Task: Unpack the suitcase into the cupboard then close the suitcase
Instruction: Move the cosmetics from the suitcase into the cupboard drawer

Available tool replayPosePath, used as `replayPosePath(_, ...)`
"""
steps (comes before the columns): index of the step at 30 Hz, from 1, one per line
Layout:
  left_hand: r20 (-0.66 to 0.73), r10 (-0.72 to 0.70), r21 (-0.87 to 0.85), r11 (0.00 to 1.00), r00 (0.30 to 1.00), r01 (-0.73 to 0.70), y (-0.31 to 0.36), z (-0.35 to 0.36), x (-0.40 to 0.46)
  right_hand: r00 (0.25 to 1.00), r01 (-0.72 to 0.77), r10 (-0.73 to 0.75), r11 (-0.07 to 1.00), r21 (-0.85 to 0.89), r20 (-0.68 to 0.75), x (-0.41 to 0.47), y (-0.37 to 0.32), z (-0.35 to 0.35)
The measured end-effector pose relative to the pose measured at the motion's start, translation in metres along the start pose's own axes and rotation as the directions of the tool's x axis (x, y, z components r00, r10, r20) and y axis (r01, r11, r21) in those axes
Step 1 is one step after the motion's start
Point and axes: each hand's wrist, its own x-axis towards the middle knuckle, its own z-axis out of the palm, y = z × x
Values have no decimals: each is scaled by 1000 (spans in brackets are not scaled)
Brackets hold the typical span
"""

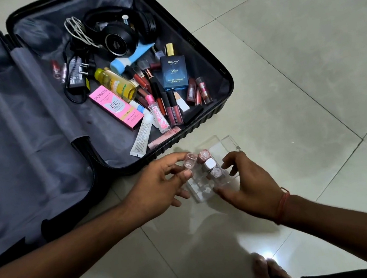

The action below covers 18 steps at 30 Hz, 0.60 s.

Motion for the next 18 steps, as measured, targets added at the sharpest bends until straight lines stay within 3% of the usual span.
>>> replayPosePath(2, -19, -3, -5, 1000, 1000, 3, -1, 1, 1, 994, -85, 89, 994, -70, 62, -4, -2, 10)
replayPosePath(6, -48, 4, -15, 1000, 999, -5, -4, 1, 4, 996, -26, 47, 963, -269, 73, 5, -9, 22)
replayPosePath(12, -42, 20, -33, 999, 999, -21, -5, 3, 7, 1000, 24, -21, 966, -256, 17, 16, -1, 10)
replayPosePath(18, -57, 48, -27, 998, 997, -50, -4, 6, 8, 998, 21, -4, 958, -285, 62, 22, 9, -8)
